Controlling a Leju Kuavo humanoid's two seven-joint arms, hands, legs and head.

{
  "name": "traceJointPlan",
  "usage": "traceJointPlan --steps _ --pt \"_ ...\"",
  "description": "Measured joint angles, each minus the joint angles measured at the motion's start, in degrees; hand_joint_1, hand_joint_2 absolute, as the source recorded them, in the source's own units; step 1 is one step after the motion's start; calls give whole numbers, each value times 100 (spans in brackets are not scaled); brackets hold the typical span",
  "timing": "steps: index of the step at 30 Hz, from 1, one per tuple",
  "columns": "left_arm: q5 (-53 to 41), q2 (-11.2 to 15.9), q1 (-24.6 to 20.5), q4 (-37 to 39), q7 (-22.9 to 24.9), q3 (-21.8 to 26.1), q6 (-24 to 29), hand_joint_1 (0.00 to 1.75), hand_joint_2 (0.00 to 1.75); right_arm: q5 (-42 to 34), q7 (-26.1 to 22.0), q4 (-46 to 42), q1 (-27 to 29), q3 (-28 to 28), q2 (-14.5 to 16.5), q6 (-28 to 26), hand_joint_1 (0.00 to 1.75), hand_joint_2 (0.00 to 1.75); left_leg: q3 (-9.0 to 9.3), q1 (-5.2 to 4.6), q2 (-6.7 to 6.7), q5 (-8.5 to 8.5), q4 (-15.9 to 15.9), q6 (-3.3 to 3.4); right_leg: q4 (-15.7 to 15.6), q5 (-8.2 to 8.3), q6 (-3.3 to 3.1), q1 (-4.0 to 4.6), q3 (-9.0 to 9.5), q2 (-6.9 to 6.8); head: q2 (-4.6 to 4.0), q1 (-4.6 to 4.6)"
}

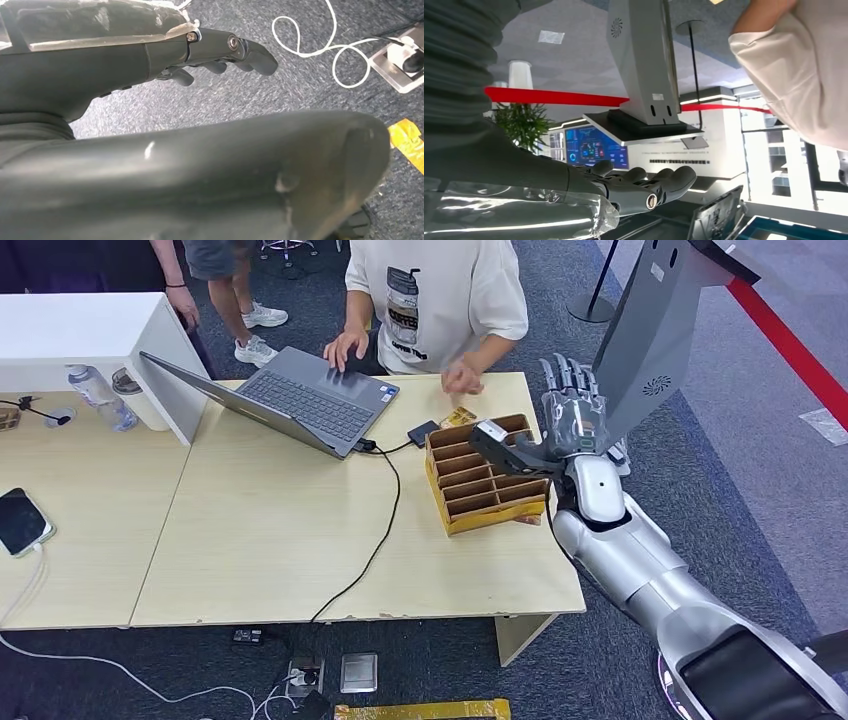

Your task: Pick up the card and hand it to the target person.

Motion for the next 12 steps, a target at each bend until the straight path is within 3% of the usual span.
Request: traceJointPlan --steps 12 --pt "66 5 39 16 -13 2 126 0 0 -11 31 -892 194 80 -172 592 0 0 0 0 0 0 0 0 0 0 0 0 1 0 0 1"
